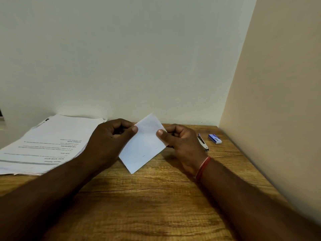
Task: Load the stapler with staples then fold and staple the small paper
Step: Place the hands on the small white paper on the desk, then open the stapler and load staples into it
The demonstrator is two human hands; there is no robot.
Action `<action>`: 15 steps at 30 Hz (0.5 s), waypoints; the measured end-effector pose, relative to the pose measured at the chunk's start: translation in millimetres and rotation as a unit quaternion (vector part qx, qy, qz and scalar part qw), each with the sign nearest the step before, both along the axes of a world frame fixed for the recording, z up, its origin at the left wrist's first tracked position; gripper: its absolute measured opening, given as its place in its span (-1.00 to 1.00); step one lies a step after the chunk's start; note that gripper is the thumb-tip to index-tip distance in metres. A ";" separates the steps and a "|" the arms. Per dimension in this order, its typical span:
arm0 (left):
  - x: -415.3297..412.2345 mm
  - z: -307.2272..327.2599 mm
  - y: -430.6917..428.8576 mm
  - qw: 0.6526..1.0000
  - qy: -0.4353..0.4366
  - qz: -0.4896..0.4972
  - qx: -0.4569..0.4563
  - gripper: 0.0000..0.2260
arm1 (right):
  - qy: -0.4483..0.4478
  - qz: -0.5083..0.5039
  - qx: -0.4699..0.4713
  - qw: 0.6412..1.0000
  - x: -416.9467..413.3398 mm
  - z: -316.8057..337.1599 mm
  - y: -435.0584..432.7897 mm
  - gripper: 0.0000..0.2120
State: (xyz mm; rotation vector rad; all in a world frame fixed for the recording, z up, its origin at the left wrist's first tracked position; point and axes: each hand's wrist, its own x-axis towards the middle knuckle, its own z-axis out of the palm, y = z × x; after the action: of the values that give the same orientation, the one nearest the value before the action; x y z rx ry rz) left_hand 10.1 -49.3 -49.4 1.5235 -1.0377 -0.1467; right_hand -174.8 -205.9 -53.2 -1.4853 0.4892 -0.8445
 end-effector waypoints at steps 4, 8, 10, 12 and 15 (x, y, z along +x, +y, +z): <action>4.6 -4.4 -1.9 0.999 -0.027 0.024 0.013 -0.96 | -0.017 -0.039 -0.031 0.999 1.3 1.1 -3.8 -0.83; 20.4 -8.3 -4.3 0.995 -0.061 0.067 0.035 -0.92 | 0.074 -0.141 -0.158 0.975 -3.4 4.1 -18.4 -0.78; 31.8 -10.6 -5.5 0.991 -0.083 0.095 0.050 -0.90 | 0.160 -0.216 -0.223 0.937 -11.6 3.0 -37.4 -0.75; 42.4 -13.5 -7.2 0.987 -0.091 0.116 0.068 -0.87 | 0.303 -0.297 -0.284 0.860 -23.1 2.9 -57.5 -0.51; 54.0 -20.5 -10.3 0.985 -0.089 0.123 0.084 -0.86 | 0.501 -0.318 -0.293 0.750 -38.0 2.4 -78.7 -0.25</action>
State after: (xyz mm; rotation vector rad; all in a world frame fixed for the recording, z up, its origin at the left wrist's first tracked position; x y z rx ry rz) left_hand 64.1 -59.7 -69.9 1.8301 -0.9867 0.0787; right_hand -212.8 -284.6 -50.8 -2.3875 1.7403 -0.6493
